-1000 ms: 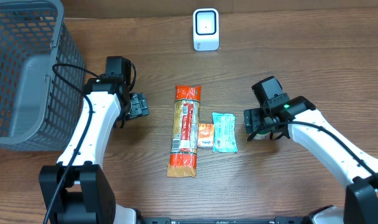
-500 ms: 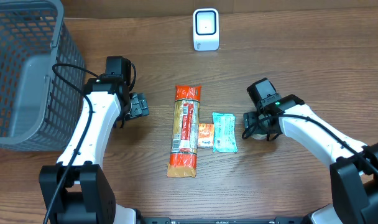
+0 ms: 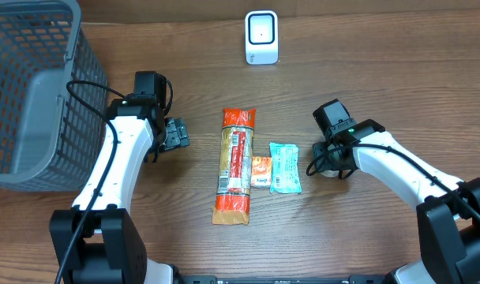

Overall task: Scan the item barcode
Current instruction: 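Grasp the green-lid jar with the right gripper and lift it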

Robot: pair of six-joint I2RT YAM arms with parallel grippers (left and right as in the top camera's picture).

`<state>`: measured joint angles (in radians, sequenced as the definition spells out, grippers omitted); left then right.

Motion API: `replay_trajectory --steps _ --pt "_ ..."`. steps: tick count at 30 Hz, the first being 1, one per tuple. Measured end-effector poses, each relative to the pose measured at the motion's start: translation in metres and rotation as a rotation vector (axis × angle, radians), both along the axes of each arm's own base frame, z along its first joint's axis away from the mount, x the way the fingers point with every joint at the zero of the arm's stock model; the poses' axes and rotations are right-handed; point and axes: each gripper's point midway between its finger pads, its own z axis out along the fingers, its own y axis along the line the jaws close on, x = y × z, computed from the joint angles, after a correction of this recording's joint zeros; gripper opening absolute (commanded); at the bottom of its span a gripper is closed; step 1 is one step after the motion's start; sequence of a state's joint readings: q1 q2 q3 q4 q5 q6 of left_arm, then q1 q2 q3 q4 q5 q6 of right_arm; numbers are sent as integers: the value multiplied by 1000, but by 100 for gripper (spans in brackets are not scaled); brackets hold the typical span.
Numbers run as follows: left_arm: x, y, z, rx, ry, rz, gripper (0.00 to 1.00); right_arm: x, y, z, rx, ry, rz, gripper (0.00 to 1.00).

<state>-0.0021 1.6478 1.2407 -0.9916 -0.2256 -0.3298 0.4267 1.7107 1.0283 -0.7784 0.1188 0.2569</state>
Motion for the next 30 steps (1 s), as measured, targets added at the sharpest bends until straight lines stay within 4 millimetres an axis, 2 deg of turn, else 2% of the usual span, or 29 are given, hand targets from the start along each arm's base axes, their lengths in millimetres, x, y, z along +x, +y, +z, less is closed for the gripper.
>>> replay_trajectory --steps 1,3,4,8,14,21,27,30 --pt "0 0 0 0 0 0 100 -1 -1 0 -3 6 -3 53" --pt "0 0 0 0 0 0 100 -6 -3 1 -12 27 -4 42" --pt "0 0 0 0 0 0 100 -6 -3 2 -15 33 -4 40" --pt "0 0 0 0 0 0 100 0 0 14 -10 22 -3 39" --pt "0 0 0 0 0 0 100 17 8 46 5 -11 -4 33" --pt "0 0 0 0 0 0 100 31 14 79 23 -51 -3 34" --pt "0 0 0 0 0 0 100 33 21 94 58 -51 3 35" --pt "0 0 0 0 0 0 100 35 25 111 79 -54 5 36"
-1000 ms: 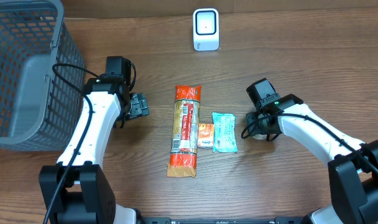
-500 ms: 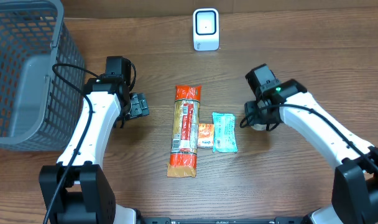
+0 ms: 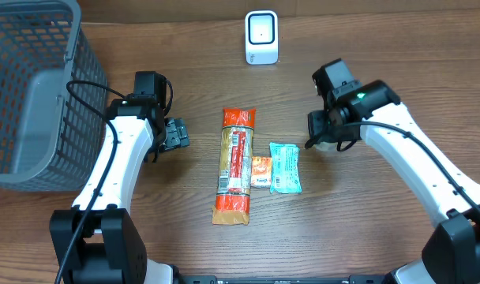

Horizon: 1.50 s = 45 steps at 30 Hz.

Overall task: Scan the item barcode
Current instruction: 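Grasp the green-lid jar with the right gripper and lift it, then carry the jar to the white scanner and hold its label there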

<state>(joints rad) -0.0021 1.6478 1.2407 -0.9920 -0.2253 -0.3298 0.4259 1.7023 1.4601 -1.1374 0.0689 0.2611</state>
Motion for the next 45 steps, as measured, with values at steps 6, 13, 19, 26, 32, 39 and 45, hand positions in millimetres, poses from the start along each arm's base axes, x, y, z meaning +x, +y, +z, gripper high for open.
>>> replay_trajectory --steps 6,13,19,26,32,39,45 --pt "0 0 0 0 -1 0 100 0 9 58 54 -20 26 37" --pt "0 0 0 0 0 0 100 -12 11 97 90 -20 48 36" --pt "0 0 0 0 0 0 100 -11 16 90 105 7 54 35" --pt "0 0 0 0 0 0 100 35 41 46 118 -3 65 36" --pt "0 0 0 0 -1 0 100 64 55 29 139 -54 68 37" --pt "0 0 0 0 -1 0 100 94 65 49 165 -167 66 40" --pt "0 0 0 0 -1 0 100 123 77 61 208 -283 69 40"
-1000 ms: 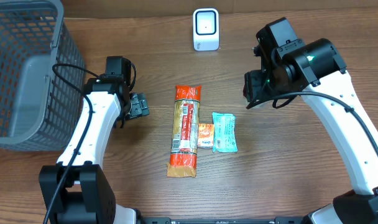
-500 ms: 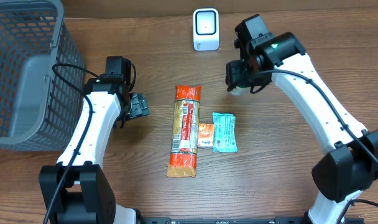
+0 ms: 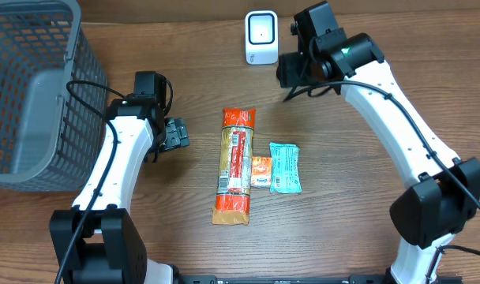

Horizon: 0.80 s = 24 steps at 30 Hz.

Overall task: Scan the item barcode
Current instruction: 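Carry the jar to the white scanner and hold its label there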

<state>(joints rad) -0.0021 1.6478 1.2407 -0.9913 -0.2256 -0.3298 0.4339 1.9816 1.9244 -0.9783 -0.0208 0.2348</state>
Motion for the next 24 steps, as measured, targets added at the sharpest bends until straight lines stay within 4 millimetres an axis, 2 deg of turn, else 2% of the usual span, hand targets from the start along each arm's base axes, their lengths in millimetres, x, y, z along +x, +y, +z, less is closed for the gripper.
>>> replay_trajectory --steps 3,5,8,10,13,17,20,24 --pt "0 0 0 0 0 0 100 22 10 -6 25 -52 0 44" --pt "0 0 0 0 0 0 100 28 14 -17 18 -34 0 44" --pt "0 0 0 0 0 0 100 39 19 -21 16 -29 1 44" --pt "0 0 0 0 0 0 100 50 24 -14 30 -55 3 44" --pt "0 0 0 0 0 0 100 66 31 10 67 -135 4 43" --pt "0 0 0 0 0 0 100 77 37 30 101 -208 4 39" --pt "0 0 0 0 0 0 100 92 44 29 118 -258 9 39" --pt "0 0 0 0 0 0 100 118 54 10 127 -318 5 38"
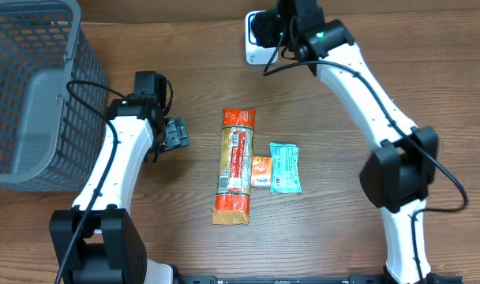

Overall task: Scan the item barcode
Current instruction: 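Carry the jar to the white scanner and hold its label there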

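Observation:
A white barcode scanner [252,49] stands at the table's far edge, in the middle. My right gripper [266,30] is over its top right part and hides it; the overhead view does not show how the jaws stand. Three items lie mid-table: a long orange packet [234,166] with a printed label facing up, a small orange packet [260,171], and a teal packet [285,167]. My left gripper [178,133] rests left of the long packet, apart from it, with nothing seen in it.
A grey wire basket [27,95] fills the far left corner, close to my left arm. My right arm stretches from the right side across the back of the table to the scanner.
My right gripper has moved further left and back, from just right of the scanner to directly over it. The left arm and the three packets have not moved.
My right gripper first hung beside the teal packet at the right. It was then a little further back, then up near the scanner's right side, and is now over the scanner. The packets and left arm stayed put throughout.

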Robot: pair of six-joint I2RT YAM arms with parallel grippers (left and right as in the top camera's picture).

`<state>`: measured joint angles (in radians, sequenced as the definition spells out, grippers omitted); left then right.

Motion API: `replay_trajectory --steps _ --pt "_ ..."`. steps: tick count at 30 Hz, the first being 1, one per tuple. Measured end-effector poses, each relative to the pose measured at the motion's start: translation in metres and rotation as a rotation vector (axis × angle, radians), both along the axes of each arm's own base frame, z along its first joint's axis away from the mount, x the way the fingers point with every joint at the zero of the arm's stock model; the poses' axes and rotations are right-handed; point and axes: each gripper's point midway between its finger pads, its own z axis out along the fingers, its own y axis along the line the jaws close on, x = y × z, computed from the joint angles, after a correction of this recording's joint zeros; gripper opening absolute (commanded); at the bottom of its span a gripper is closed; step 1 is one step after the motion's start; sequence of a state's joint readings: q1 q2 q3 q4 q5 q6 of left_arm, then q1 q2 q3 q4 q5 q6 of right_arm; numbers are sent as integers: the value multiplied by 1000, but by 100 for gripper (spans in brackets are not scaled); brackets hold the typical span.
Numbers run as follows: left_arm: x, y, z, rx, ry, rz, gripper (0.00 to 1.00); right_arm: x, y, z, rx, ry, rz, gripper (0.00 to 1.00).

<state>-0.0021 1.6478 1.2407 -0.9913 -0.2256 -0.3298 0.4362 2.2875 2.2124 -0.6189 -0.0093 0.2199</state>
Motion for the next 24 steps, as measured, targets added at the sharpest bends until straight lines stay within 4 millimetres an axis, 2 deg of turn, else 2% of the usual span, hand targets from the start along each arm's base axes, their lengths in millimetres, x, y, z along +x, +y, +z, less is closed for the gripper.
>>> replay_trajectory --steps 3,6,15,18,24 --pt "0 0 0 0 0 0 100 18 7 -14 11 -50 -8 37" --pt "0 0 0 0 0 0 100 33 13 -15 33 -111 -10 38" --pt "0 0 0 0 0 0 100 65 8 16 111 -309 -130 36" --pt "0 0 0 0 0 0 100 73 9 18 133 -354 -147 36" --pt "0 0 0 0 0 0 100 87 14 -8 153 -390 -155 38"
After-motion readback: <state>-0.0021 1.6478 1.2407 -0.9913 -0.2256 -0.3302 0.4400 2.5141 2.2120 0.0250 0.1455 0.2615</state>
